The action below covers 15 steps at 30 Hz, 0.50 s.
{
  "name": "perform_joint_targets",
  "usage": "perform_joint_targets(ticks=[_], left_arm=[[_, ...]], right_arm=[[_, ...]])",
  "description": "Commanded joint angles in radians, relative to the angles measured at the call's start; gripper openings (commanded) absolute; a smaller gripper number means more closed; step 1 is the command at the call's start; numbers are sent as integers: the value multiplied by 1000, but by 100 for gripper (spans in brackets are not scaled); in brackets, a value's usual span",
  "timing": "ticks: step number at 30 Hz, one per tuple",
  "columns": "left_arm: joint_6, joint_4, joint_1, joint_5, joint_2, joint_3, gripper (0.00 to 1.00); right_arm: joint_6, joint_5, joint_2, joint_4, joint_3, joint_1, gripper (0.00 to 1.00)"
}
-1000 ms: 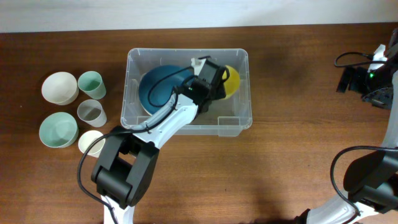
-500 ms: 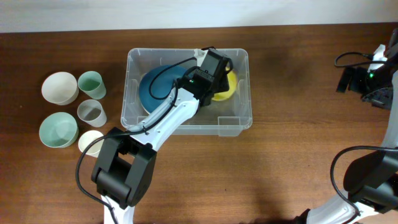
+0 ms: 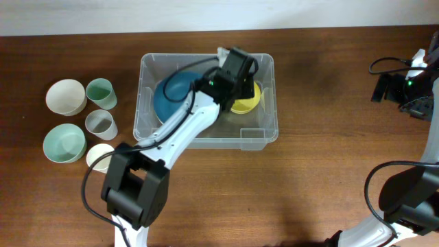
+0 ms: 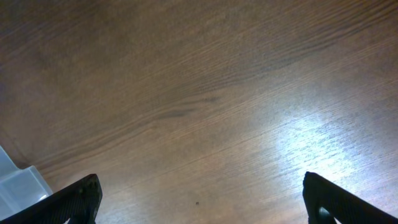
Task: Pack container
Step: 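Withdraw the left gripper to the mint green bowl at left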
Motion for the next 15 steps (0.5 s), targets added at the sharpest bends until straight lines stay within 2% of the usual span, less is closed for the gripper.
perform_joint_targets(ticks=[1, 5, 7, 11, 15], left_arm=[[88, -157, 45, -54, -45, 209, 72], [106, -451, 118, -99, -109, 391, 87], [106, -542, 166, -127, -145, 433, 94], [57, -669, 298, -121, -240, 447, 99], [5, -767, 450, -122, -330, 447, 99]], right_arm=[[8, -2, 3, 1, -4, -3, 99], [8, -2, 3, 1, -4, -3, 99], [8, -2, 3, 1, -4, -3, 99], [8, -2, 3, 1, -4, -3, 99], [8, -2, 3, 1, -4, -3, 99]])
